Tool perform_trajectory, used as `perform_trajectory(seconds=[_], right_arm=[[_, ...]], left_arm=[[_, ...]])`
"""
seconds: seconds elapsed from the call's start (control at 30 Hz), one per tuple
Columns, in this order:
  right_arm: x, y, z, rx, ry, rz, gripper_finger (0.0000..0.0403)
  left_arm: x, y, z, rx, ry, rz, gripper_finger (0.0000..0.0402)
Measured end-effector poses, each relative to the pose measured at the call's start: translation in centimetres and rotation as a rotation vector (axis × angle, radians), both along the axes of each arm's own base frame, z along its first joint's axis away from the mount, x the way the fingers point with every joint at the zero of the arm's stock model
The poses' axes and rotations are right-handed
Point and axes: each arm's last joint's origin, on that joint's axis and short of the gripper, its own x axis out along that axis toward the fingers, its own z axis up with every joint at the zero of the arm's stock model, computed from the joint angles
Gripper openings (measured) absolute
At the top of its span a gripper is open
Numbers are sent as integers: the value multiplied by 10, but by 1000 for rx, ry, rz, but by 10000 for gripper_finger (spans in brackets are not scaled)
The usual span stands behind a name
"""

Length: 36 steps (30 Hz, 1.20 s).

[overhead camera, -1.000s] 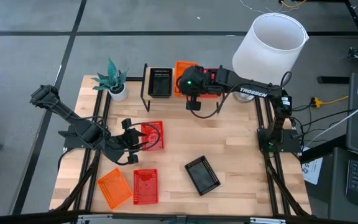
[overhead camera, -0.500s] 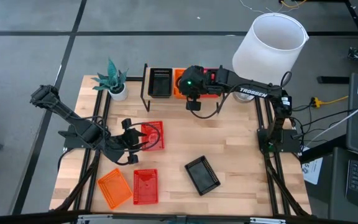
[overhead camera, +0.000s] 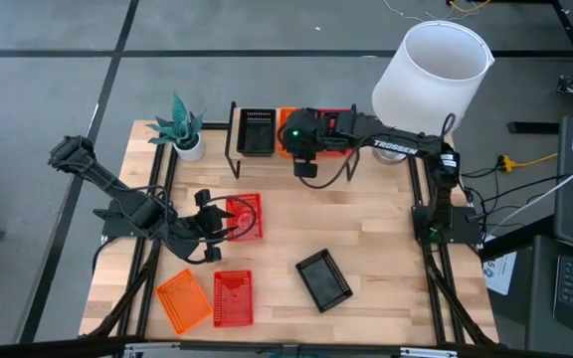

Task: Stack baskets on shelf by color
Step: Stack the right orange bin on top of the orange bin on the shelf, then move the orange bin to the center of the table

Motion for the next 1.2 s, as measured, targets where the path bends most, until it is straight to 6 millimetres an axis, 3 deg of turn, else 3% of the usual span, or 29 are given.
perform_trajectory(seconds=[0.23, 0.37, 0.47, 0.67, 0.83, 0.93, 1.03, 1.2], right_arm=[[6, 2, -3, -9, 0, 27, 111], [3, 10, 13, -26, -8, 23, 112], [-3, 21, 26, 55, -25, -4, 112], [-22, 73, 30, 574, 128, 143, 113], [-36, 124, 20, 663, 321, 334, 112], [-54, 146, 15, 663, 386, 387, 109], [-84, 160, 12, 665, 430, 403, 105], [-127, 179, -4, 696, 328, 369, 102]], left_arm=[[0, 0, 0, 1, 2, 0, 132], [0, 0, 0, 1, 2, 0, 132], [0, 0, 0, 1, 2, 0, 132], [0, 0, 0, 2, 3, 0, 132], [0, 0, 0, -28, -9, 16, 132], [1, 0, 0, -93, -34, 55, 132], [6, 3, -5, -120, -16, 91, 132], [14, -1, -19, -296, 102, 56, 120]])
